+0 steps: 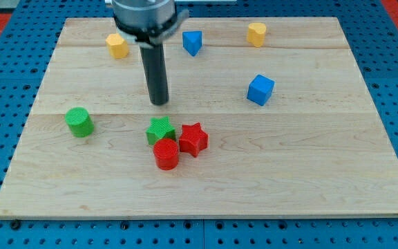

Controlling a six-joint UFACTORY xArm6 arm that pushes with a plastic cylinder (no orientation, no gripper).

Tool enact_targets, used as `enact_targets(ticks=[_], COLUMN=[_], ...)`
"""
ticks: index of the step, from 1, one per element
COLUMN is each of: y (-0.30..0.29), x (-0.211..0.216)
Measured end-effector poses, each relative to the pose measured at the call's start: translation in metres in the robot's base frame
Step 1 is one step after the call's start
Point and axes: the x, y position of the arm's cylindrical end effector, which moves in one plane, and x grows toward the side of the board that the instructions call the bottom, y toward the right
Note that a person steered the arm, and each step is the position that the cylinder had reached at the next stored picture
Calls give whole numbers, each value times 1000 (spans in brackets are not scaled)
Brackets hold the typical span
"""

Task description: Slide the green circle parallel to the red circle

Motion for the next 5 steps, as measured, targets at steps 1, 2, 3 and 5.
enact_targets(ticks=[1,2,3,5], y=[-85,-135,-122,-87], x=[-4,23,66,94])
